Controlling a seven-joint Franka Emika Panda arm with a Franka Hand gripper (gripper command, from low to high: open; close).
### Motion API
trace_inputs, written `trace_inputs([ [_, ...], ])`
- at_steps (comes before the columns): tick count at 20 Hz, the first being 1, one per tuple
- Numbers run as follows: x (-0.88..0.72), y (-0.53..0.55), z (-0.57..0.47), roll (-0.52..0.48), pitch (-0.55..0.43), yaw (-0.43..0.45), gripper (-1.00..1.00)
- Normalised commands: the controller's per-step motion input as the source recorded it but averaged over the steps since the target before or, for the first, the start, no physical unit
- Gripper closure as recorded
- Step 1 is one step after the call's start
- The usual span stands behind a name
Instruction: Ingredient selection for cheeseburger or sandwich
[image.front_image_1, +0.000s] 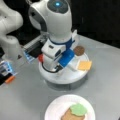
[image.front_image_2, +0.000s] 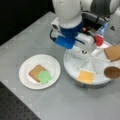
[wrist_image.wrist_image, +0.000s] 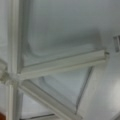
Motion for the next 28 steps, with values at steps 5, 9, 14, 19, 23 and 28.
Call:
trace_inputs([
  [5, -0.29, 0.31, -0.18, -0.046, -0.177, -0.139, -1.00],
  [9, -0.26, 0.21, -0.13, -0.013, -0.198, -0.077, -1.00],
  [14, -0.25, 0.11, -0.10, -0.019, -0.218, -0.093, -1.00],
  [19, -0.30, 0.13, -0.13, -0.031, -0.223, -0.108, -1.00],
  [23, -0.34, 0.19, -0.15, -0.051, -0.226, -0.127, -1.00],
  [28, -0.38, 0.25, -0.13, -0.078, -0.242, -0.132, -1.00],
])
